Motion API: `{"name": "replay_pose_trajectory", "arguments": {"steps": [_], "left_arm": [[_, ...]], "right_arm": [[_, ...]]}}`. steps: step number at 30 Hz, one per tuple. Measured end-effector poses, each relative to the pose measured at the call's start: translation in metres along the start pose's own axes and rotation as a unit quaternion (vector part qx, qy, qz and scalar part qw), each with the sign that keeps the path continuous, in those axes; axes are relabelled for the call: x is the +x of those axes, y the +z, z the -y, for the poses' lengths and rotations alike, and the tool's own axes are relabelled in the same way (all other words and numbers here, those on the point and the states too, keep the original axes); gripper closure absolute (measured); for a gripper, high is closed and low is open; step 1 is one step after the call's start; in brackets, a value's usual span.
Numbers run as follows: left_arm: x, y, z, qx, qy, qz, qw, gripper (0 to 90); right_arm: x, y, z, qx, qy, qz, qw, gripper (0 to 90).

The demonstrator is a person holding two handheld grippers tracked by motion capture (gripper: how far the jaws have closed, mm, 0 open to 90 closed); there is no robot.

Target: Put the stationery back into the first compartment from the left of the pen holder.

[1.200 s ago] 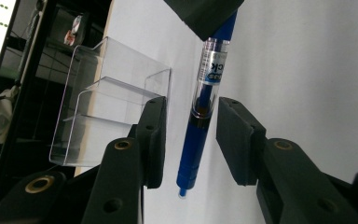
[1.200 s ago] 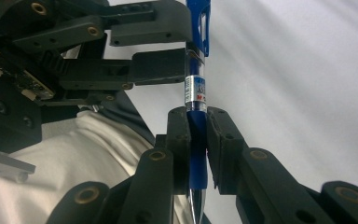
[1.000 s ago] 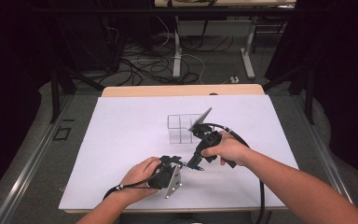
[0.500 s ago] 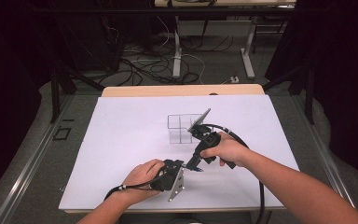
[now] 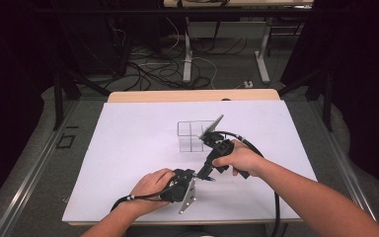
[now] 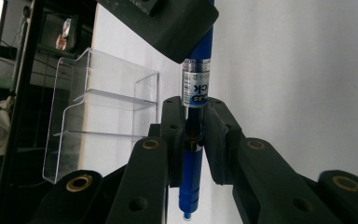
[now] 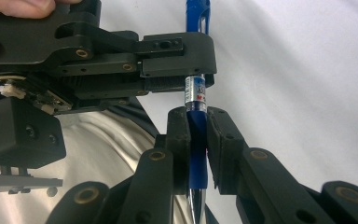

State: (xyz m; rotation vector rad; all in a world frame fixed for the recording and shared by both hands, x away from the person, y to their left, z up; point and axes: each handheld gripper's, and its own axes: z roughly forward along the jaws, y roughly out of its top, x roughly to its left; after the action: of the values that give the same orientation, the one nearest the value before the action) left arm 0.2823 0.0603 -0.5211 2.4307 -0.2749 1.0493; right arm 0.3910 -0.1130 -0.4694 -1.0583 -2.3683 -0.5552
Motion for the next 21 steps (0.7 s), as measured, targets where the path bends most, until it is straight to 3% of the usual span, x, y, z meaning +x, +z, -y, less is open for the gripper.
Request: {"name": "replay_pose_trajectory", "arguments": {"steps": [6, 8, 9, 13, 15, 16, 17, 18, 19, 20, 21], "left_arm": [[0.002, 0.001, 0.002, 0.000, -0.014, 0.010, 0.9999, 79.2], [0.003, 0.002, 0.003, 0.000, -0.014, 0.008, 0.9999, 79.2], [0.004, 0.002, 0.003, 0.001, -0.016, 0.009, 0.9998, 79.2], [0.005, 0.002, 0.005, 0.005, -0.017, 0.011, 0.9998, 79.2], [0.006, 0.001, 0.006, 0.008, -0.016, 0.015, 0.9997, 79.2], [0.006, 0.001, 0.006, 0.009, -0.019, 0.015, 0.9997, 79.2], [0.007, 0.001, 0.007, 0.010, -0.014, 0.013, 0.9998, 79.3], [0.007, 0.001, 0.007, 0.012, -0.014, 0.014, 0.9997, 79.2], [0.008, 0.001, 0.008, 0.012, -0.016, 0.014, 0.9997, 79.2], [0.007, 0.001, 0.009, 0.019, -0.028, 0.022, 0.9992, 79.2], [0.009, 0.001, 0.010, 0.015, -0.018, 0.013, 0.9996, 79.2]], "right_arm": [[0.001, -0.001, -0.001, 0.008, -0.006, 0.009, 0.9999, 77.5], [0.002, -0.001, -0.001, 0.001, -0.004, 0.008, 1.0000, 70.8], [0.002, 0.000, 0.000, -0.016, -0.002, 0.008, 0.9998, 68.4], [0.004, -0.005, 0.001, -0.017, -0.002, 0.011, 0.9998, 55.7], [0.003, -0.005, 0.002, -0.044, -0.009, 0.008, 0.9990, 49.9], [0.004, -0.008, 0.002, -0.030, -0.006, 0.009, 0.9995, 47.0], [0.003, -0.009, 0.003, -0.041, -0.014, 0.009, 0.9990, 44.2], [0.003, -0.008, 0.004, -0.057, -0.010, 0.002, 0.9983, 41.9], [0.003, -0.011, 0.004, -0.046, -0.024, 0.003, 0.9987, 40.5], [0.004, -0.011, 0.006, -0.054, -0.017, -0.001, 0.9984, 39.8], [0.003, -0.011, 0.007, -0.067, -0.024, -0.002, 0.9975, 38.6]]}}
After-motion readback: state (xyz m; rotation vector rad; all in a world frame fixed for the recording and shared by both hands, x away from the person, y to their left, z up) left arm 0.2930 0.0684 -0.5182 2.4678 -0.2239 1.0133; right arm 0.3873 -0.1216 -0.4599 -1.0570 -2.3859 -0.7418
